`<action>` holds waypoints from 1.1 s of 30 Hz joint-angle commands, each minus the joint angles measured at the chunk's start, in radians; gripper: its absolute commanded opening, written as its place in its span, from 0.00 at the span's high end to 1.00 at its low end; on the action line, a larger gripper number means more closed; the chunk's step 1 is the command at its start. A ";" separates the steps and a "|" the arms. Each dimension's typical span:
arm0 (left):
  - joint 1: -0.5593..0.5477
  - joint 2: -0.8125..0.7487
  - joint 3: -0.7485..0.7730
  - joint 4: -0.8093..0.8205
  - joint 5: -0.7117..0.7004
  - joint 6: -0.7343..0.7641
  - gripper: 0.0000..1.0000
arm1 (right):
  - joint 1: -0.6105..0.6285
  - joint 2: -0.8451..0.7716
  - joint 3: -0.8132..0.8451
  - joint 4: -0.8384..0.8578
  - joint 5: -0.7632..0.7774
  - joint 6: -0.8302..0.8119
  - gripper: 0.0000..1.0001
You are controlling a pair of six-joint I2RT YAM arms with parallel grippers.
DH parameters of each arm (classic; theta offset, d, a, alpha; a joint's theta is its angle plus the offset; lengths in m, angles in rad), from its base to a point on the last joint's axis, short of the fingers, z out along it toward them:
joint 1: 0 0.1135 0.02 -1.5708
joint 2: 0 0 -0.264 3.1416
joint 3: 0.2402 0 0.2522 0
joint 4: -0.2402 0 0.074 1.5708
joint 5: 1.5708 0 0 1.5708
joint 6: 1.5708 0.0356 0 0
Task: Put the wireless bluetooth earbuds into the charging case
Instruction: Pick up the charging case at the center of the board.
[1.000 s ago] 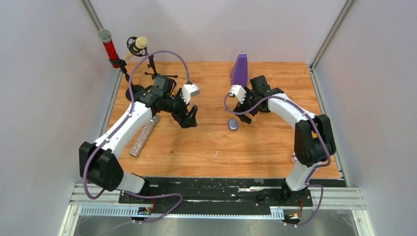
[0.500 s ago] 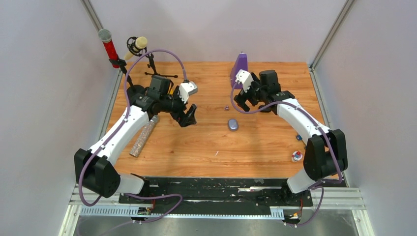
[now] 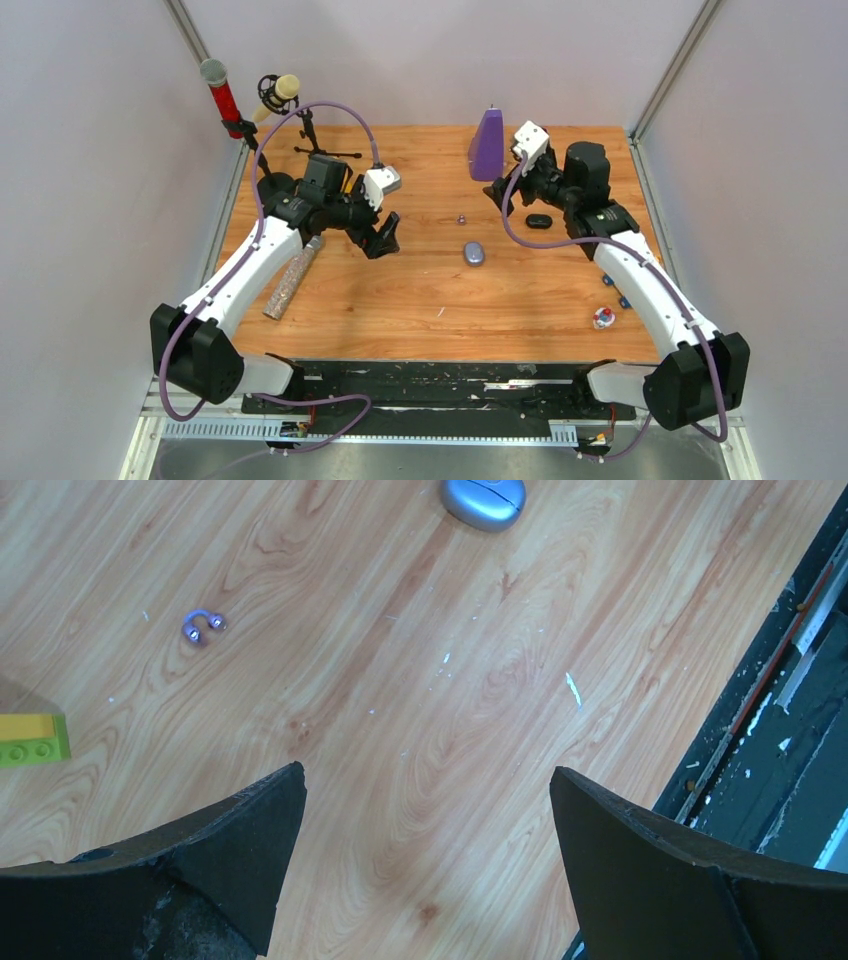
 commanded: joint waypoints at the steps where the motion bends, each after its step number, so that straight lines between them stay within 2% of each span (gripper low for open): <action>1: 0.000 -0.039 0.006 0.029 -0.002 -0.019 0.00 | -0.003 0.004 -0.047 0.009 -0.142 -0.023 0.00; 9: 0.000 -0.051 -0.003 0.032 -0.009 -0.019 0.00 | -0.003 0.054 -0.178 -0.036 -0.108 -0.493 0.01; 12: 0.000 -0.050 -0.007 0.038 -0.013 -0.020 0.00 | -0.003 0.095 -0.195 -0.089 -0.107 -0.652 0.10; 20: 0.000 -0.042 -0.008 0.032 -0.008 -0.018 0.00 | -0.003 0.238 -0.115 -0.286 -0.201 -0.801 0.10; 33: 0.000 -0.042 -0.015 0.034 -0.007 -0.012 0.00 | 0.010 0.440 -0.020 -0.317 -0.221 -0.860 0.09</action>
